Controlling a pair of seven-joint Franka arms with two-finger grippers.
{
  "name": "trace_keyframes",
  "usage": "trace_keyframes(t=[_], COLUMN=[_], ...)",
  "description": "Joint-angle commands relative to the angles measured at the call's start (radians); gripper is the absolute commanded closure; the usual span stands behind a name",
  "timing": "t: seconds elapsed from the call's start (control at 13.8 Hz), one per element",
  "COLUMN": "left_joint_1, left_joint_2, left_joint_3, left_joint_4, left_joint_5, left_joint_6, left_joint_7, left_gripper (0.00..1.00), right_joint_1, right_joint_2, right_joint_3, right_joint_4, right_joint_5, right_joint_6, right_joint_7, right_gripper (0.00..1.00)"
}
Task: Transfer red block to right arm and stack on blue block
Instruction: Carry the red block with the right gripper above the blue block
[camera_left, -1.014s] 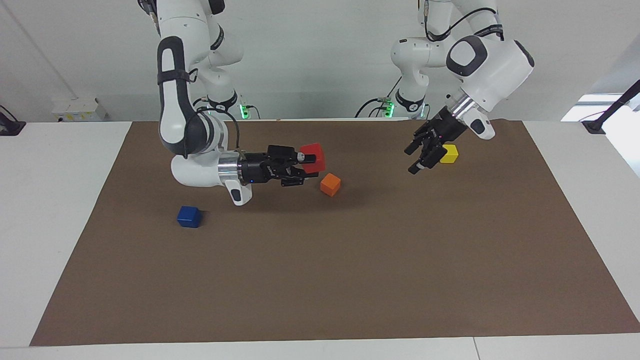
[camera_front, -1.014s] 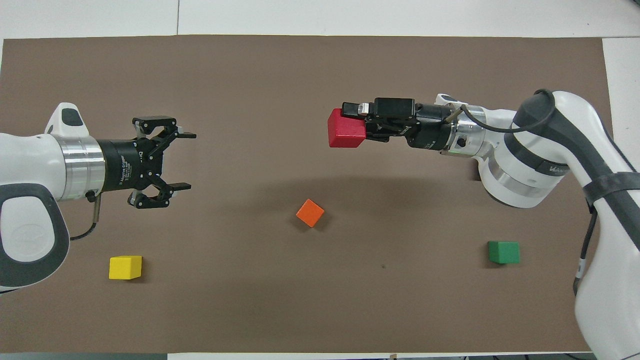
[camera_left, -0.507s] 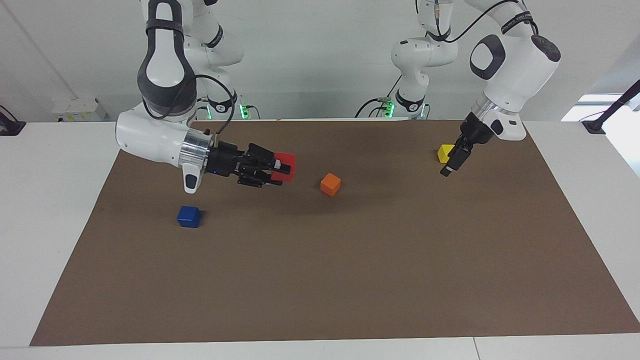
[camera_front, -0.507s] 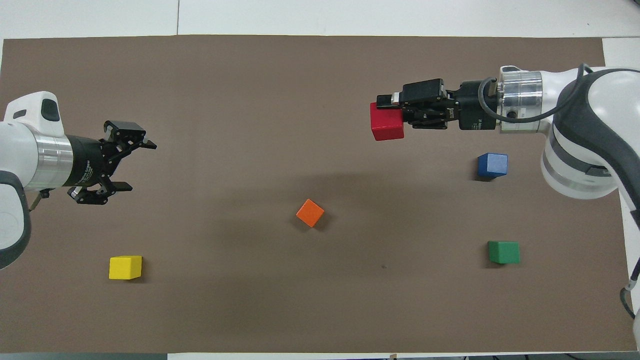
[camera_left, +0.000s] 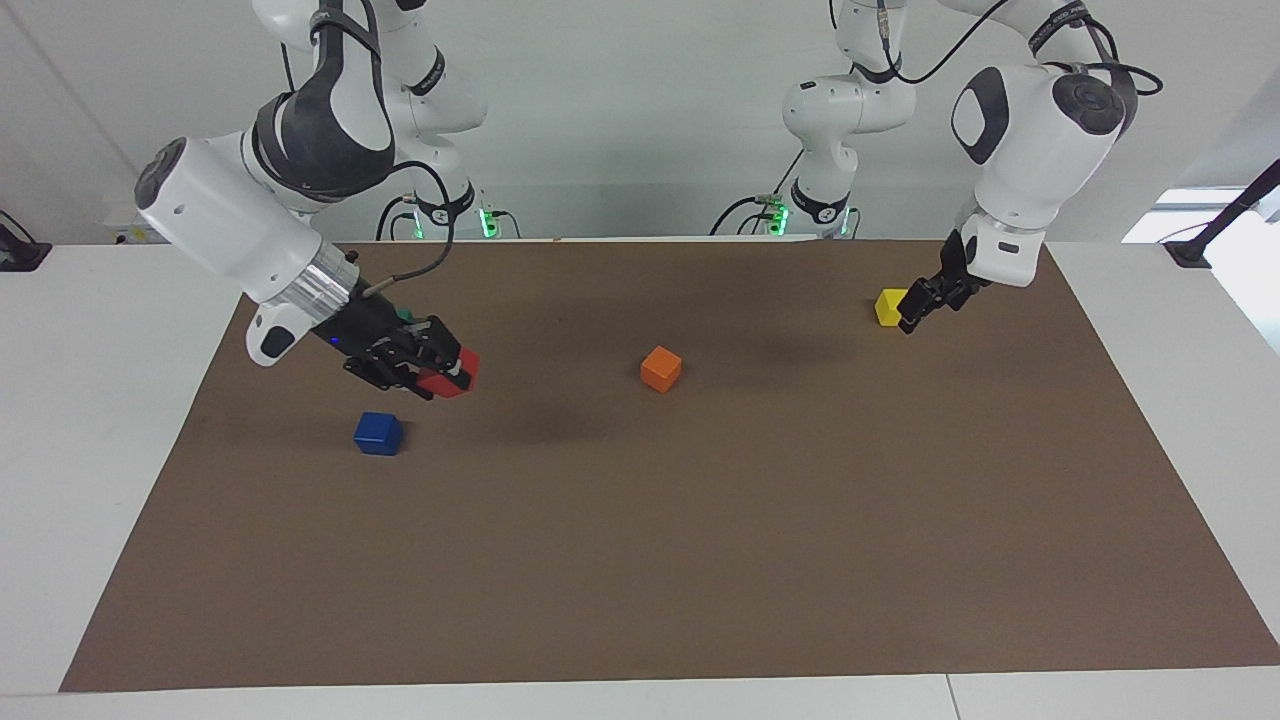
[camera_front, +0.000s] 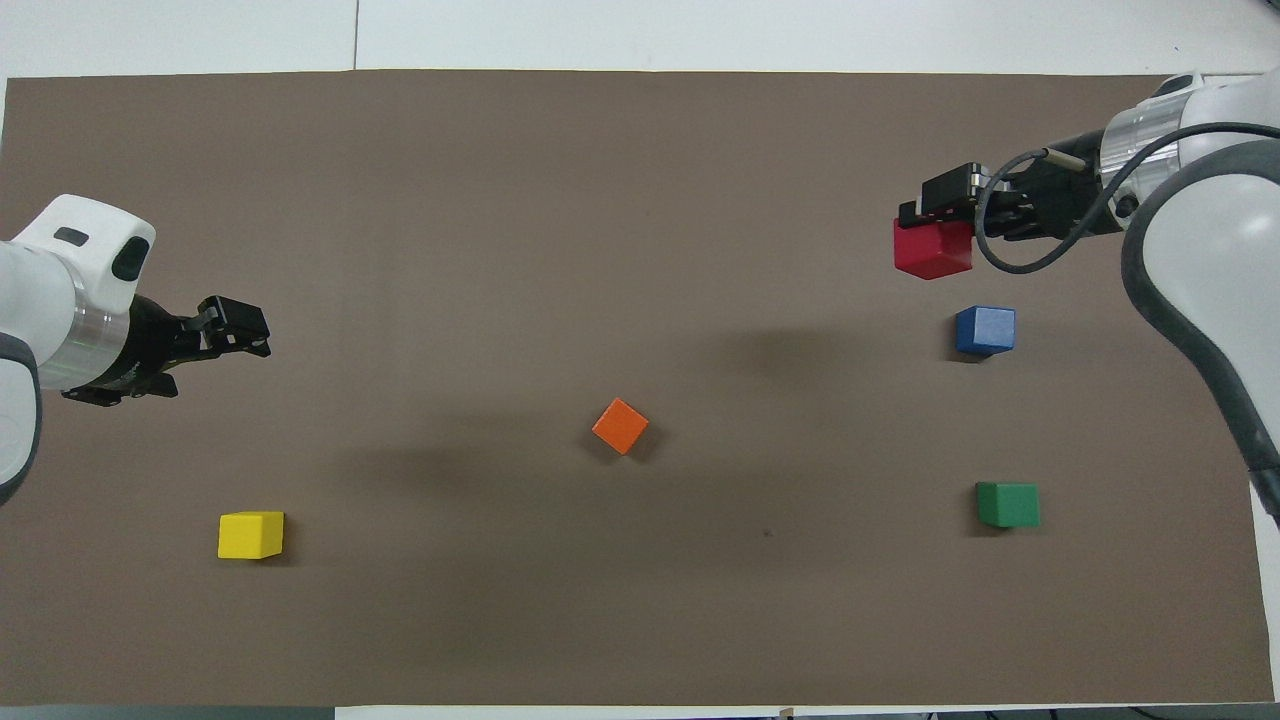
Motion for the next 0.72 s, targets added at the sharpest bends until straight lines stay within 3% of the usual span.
trace_keyframes(t=[0.0,0.36,0.43,0.65], left_joint_1=[-0.021,-0.042,-0.044,-0.051], left_joint_2=[0.049,0.083,0.133,0.148], left_joint_3=[0.056,0.073,0.073,0.067], left_joint_4=[0.044,0.091,0.147,0.189], left_joint_5=[0.044,-0.001,0.005,0.082], left_joint_6=[-0.102,-0.102,-0.139,-0.181], left_joint_7=[0.139,0.152,0.159,0.268], left_gripper=[0.0,0.0,0.0,0.0], right_joint_1=[-0.008,0.009,0.017,0.017], right_joint_2=[-0.018,-0.018,-0.016,0.004], right_joint_3=[0.004,0.012,0.012,0.012], right_joint_4=[0.025,-0.027,-0.061,-0.093], right_joint_5=[-0.189,-0.383,-0.432,-0.544], right_joint_6=[-0.074,-0.151,-0.138,-0.112], right_joint_7=[0.075,0.174,0.174,0.18], right_gripper=[1.0,1.0,1.0,1.0])
